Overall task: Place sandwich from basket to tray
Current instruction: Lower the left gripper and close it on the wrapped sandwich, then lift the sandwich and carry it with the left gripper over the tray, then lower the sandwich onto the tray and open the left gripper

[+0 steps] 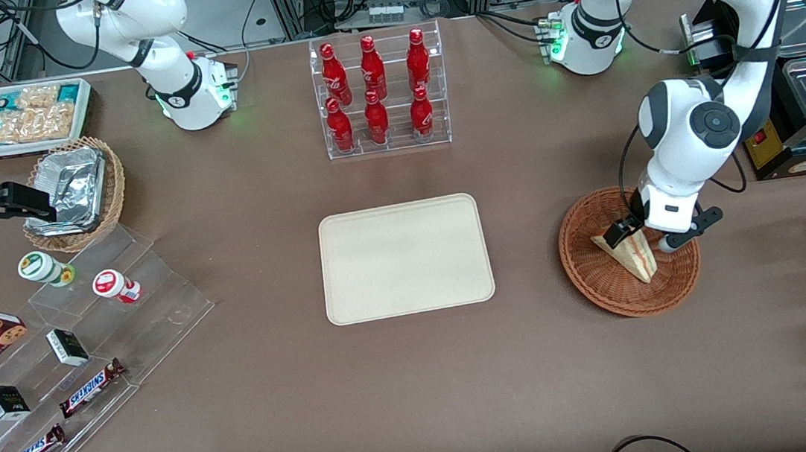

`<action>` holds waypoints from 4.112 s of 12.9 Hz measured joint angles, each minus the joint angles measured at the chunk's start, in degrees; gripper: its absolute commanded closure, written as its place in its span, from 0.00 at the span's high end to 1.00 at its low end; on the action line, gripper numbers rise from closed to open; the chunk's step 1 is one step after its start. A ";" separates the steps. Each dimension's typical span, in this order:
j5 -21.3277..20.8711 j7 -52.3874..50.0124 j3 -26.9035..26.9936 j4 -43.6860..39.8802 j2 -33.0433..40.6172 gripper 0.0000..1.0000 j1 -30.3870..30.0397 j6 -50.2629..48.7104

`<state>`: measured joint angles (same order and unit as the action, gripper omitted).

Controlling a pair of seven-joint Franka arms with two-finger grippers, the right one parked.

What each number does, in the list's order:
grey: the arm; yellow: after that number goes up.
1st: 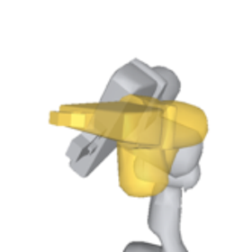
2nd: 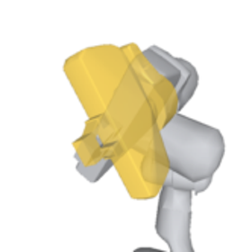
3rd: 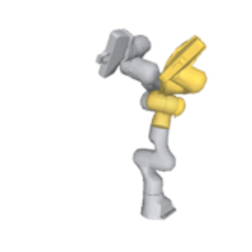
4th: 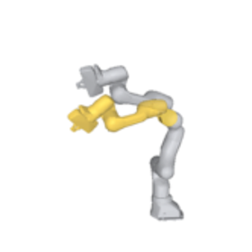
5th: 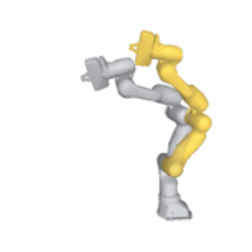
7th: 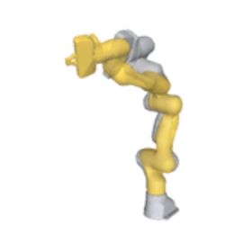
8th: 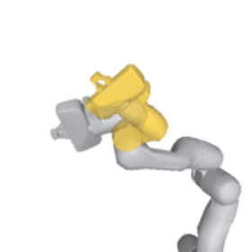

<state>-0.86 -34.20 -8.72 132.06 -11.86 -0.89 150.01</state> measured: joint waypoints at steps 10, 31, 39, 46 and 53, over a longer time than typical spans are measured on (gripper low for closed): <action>-0.05 0.00 0.04 -0.27 -1.24 0.00 0.00 0.96; -3.43 -16.59 -1.14 -39.01 -10.76 0.00 37.86 -36.01; -5.61 -19.96 -1.03 -47.64 -25.05 0.00 42.96 -25.88; -9.63 -20.37 -0.89 -47.64 -29.30 0.00 43.83 -21.45; -10.46 -20.37 -0.87 -47.77 -31.49 1.00 43.98 -20.51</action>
<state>-11.32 -54.56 -9.59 84.29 -43.35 43.10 129.50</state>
